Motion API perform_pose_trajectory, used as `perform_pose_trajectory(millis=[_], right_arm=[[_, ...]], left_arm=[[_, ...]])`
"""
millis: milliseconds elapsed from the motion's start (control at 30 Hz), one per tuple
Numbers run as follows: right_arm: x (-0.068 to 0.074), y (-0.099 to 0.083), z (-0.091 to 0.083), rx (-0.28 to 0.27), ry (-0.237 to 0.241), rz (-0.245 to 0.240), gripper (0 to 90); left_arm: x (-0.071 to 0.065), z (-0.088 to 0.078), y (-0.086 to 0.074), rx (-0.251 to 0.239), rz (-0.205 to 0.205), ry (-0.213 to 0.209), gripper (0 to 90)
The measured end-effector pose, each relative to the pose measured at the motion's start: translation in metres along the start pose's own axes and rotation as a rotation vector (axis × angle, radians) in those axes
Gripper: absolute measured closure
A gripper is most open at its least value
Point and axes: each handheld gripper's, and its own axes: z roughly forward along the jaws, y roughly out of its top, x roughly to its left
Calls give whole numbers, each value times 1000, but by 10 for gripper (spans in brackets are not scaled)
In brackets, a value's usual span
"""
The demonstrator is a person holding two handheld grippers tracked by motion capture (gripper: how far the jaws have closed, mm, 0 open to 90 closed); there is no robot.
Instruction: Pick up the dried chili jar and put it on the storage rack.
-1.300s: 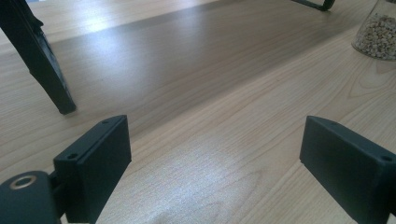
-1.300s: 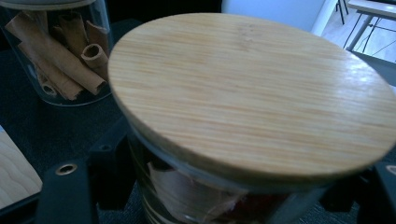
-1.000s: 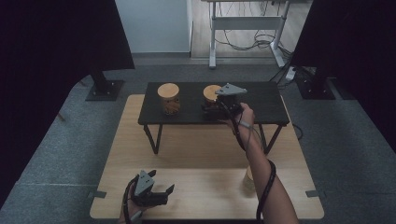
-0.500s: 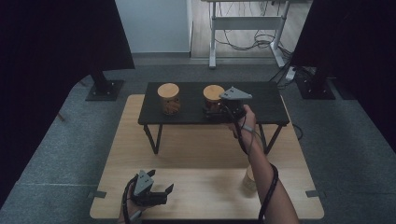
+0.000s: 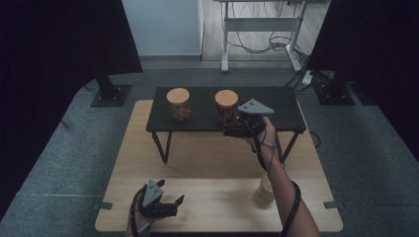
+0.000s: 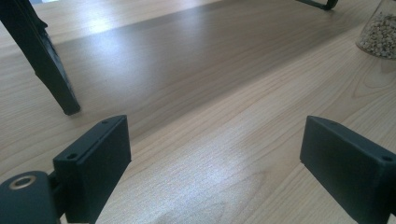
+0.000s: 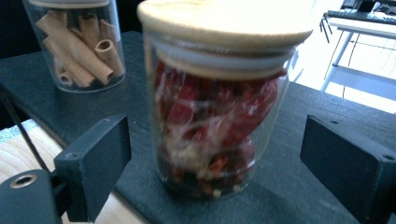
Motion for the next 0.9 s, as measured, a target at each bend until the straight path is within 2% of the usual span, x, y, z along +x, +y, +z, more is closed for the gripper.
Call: perform_pose_trajectory(millis=[133,233,667,900], right_arm=[[3,-5,-10,-11,-2,-2,85],[7,-8,-18,-12,-3,-23,85],[18,-37,-61,-59,46,-38,87],[33,-55,-78,-71,81,-47,85]], left_arm=[[-1,0,0,1,2,0,83],[-1,1,0,4,5,0,83],[-1,1,0,5,2,2,82],[-2,1,-1,6,7,0,82]])
